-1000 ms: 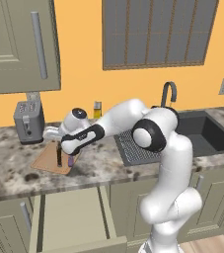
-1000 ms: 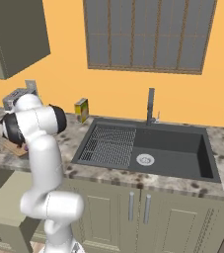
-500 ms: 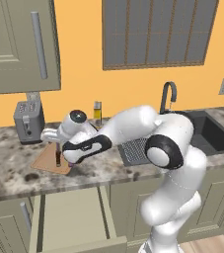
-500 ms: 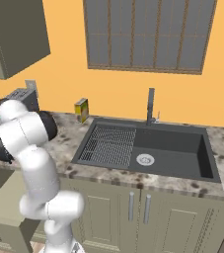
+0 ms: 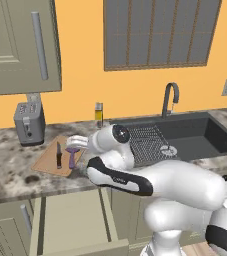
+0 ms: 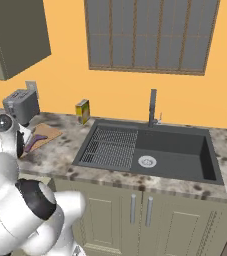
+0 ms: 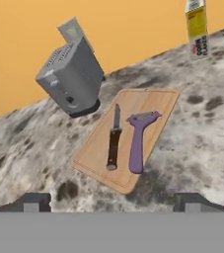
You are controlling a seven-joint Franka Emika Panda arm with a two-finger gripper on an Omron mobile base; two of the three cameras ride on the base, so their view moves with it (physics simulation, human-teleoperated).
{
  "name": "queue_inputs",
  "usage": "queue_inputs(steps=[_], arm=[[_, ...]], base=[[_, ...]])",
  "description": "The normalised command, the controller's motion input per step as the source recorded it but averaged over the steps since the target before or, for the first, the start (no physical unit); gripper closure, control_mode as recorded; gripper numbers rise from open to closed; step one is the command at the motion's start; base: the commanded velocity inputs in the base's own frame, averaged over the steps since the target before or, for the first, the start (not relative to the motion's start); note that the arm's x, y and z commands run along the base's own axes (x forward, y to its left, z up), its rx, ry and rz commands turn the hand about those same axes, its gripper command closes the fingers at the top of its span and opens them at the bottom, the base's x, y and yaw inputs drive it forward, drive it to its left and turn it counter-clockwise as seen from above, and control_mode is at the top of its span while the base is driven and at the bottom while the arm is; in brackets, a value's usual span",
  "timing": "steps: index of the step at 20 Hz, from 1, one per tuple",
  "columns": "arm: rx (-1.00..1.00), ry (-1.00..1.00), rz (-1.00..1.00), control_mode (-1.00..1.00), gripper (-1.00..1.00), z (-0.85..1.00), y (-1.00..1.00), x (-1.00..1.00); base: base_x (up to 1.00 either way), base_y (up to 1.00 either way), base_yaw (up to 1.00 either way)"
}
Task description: Open the drawer on the left and place the cutting tools on the cutting board.
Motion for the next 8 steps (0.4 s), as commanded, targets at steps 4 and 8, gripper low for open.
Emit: queue_inputs(steps=[4,8], arm=[[0.09,-0.01,-0.20,-1.00,-1.00,1.00,-0.74,-0.93],[0.24,0.00,-0.20,-1.00,-1.00,0.98,-0.90,-1.00]], base=[[0.00,0.00,0.00],[0.00,0.00,0.00]])
